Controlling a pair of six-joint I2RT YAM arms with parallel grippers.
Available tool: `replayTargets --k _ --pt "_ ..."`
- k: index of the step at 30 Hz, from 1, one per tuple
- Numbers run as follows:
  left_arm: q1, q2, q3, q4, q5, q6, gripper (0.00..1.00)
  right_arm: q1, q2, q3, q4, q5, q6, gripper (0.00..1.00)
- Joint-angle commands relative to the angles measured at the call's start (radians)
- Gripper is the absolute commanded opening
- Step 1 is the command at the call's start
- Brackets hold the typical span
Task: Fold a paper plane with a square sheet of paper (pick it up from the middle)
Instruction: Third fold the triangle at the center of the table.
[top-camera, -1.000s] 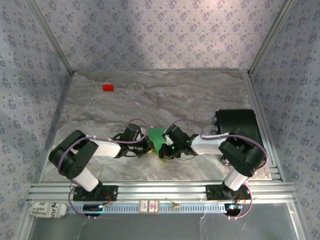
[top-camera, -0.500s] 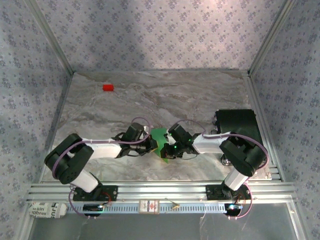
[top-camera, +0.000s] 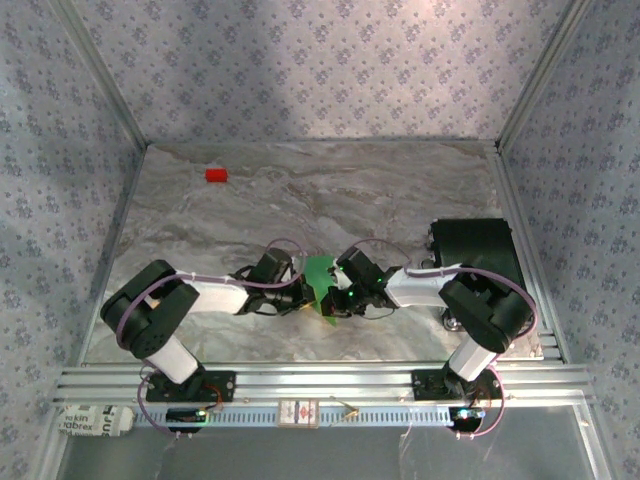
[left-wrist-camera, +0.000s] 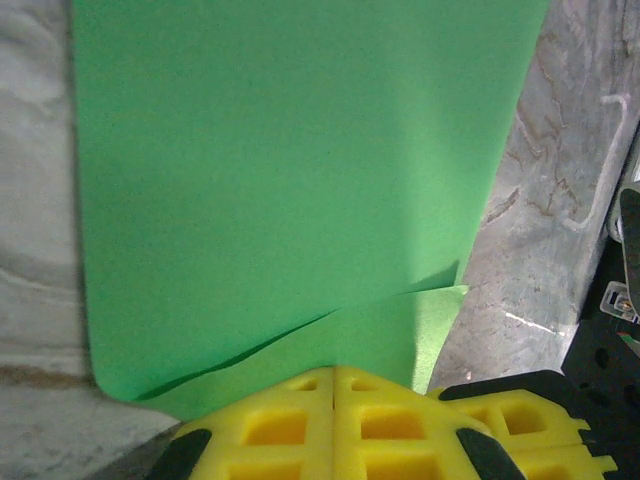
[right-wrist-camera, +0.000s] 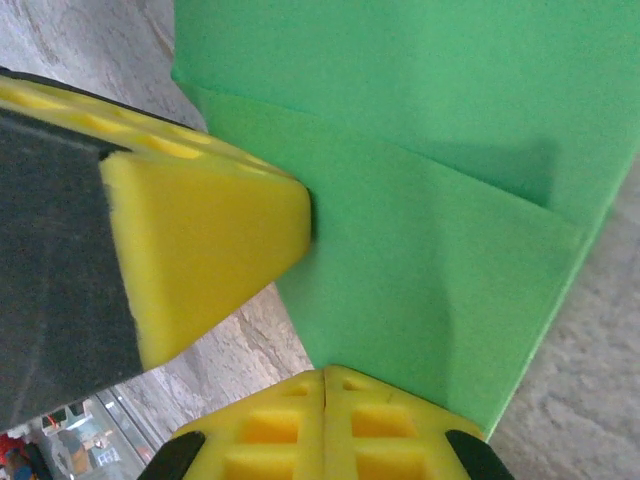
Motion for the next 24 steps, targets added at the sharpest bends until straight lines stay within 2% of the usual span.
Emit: replayTargets --k 1,7,17,24 --pt "0.054 0.009 0.008 -0.117 -0.085 0.051 0.01 -0.004 0.023 -0.037 -0.114 0.041 -0.022 0.01" --pt "0.11 -0.015 0.023 -0.178 -0.082 0.084 0.01 -0.006 0.021 -0.042 -0.11 0.043 -0.025 0.01" --pt "0.183 -0.025 0.022 -0.189 -0.061 0.105 0.01 -0.009 0.015 -0.054 -0.109 0.038 -0.031 0.01" --pt "0.201 -0.1 0.023 -0.186 -0.052 0.102 0.04 -0.015 0.016 -0.051 -0.11 0.034 -0.04 0.01"
